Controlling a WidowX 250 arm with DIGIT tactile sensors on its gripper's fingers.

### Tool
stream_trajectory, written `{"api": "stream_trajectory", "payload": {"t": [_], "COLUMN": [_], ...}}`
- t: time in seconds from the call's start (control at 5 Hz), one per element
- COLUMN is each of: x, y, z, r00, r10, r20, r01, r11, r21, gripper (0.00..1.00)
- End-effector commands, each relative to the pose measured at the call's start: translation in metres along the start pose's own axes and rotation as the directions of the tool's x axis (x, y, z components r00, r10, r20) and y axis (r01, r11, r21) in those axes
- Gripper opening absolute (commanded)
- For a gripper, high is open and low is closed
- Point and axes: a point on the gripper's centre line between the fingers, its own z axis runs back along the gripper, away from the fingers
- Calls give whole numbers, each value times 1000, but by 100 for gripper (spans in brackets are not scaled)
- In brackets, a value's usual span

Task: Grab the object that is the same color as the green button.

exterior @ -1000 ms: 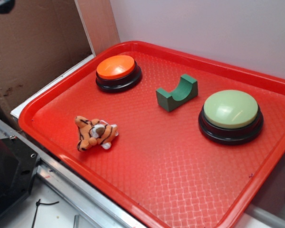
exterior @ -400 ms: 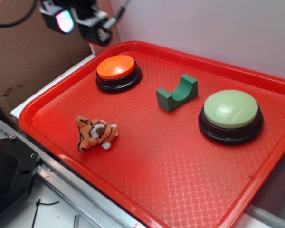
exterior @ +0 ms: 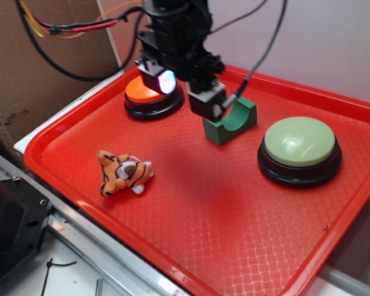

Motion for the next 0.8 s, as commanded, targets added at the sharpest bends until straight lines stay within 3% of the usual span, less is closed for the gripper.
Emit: {"api": "stream_trajectory", "payload": {"t": [0.0, 0.4, 0.6], "x": [32, 34, 32], "y": [2, 1, 3], "z": [-21, -48, -52], "r00": [998, 999, 998], "r10": [56, 23, 34], "r20": [13, -38, -55], "r01": [-56, -22, -34], "r11": [998, 1000, 999], "r21": [17, 18, 5], "gripper": [100, 100, 87]}}
